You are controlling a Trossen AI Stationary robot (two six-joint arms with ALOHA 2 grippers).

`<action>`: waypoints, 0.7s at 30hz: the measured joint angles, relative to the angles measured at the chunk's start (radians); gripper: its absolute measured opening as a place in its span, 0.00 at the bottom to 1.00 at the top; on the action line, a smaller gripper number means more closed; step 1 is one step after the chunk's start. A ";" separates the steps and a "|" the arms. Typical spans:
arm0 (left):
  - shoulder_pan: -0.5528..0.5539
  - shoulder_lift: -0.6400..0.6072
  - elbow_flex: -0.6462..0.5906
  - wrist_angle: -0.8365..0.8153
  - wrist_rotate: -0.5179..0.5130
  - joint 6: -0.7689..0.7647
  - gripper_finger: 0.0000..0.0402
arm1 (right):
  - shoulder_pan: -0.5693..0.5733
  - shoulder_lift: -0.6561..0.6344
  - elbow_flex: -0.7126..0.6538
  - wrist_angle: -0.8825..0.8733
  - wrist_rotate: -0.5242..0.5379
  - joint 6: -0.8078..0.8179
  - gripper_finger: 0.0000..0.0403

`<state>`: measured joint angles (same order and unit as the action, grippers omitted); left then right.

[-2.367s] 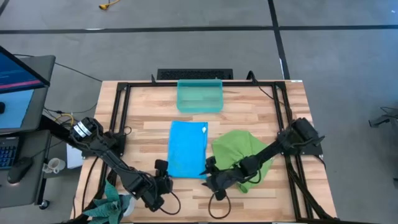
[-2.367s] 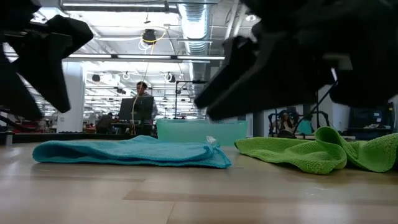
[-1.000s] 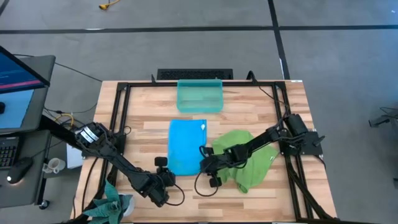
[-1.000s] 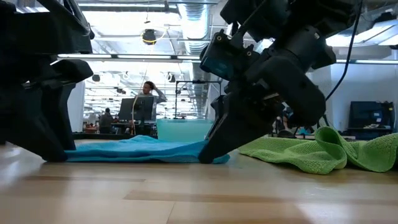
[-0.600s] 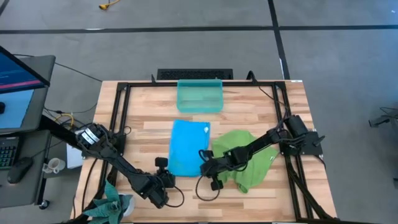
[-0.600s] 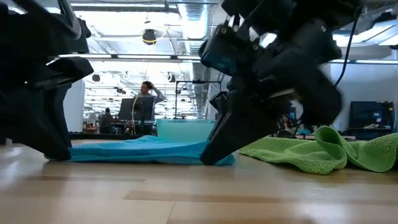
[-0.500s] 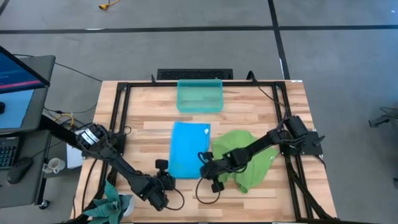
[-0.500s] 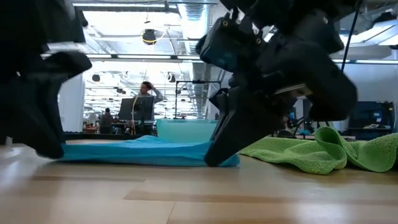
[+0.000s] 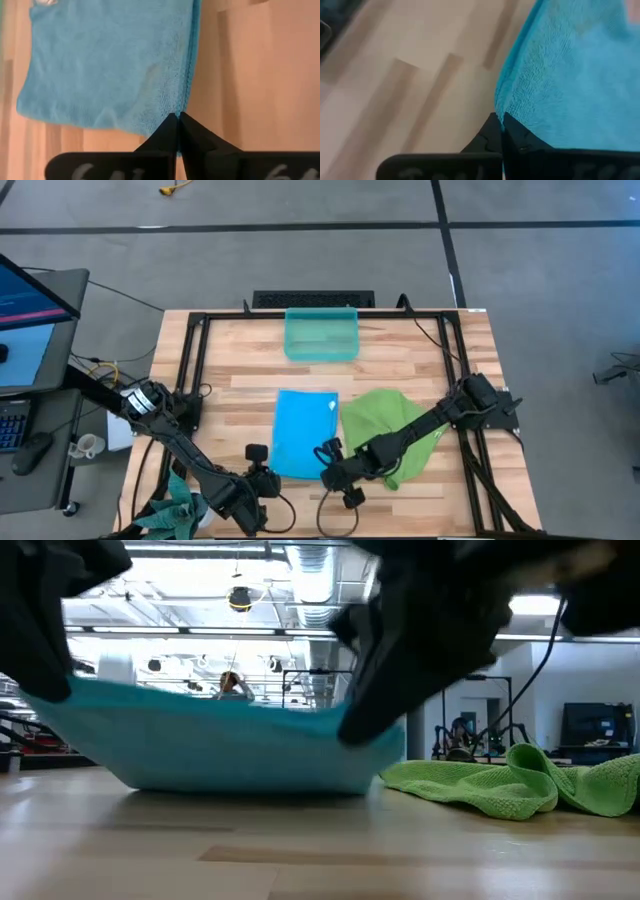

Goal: Roll microfiber towels into tight, uniform cylinder then place into a basket
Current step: Roll the blue microfiber cloth

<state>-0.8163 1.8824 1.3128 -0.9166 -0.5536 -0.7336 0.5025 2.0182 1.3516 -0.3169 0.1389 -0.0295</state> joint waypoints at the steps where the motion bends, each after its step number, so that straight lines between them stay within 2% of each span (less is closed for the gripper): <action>1: -0.004 0.000 0.012 -0.012 0.011 -0.021 0.00 | 0.009 0.000 0.018 -0.023 0.024 0.007 0.02; 6: -0.034 -0.001 0.076 -0.078 0.026 -0.082 0.00 | 0.049 -0.001 0.101 -0.126 0.126 0.060 0.03; 14: -0.069 -0.002 0.189 -0.312 0.009 -0.197 0.00 | 0.091 -0.003 0.170 -0.142 0.202 0.075 0.02; 21: -0.047 -0.003 0.202 -0.429 -0.041 -0.191 0.00 | 0.068 -0.004 0.177 -0.199 0.294 0.120 0.02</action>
<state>-0.8633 1.8793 1.5150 -1.3459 -0.5950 -0.9249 0.5708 2.0144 1.5288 -0.5162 0.4330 0.0903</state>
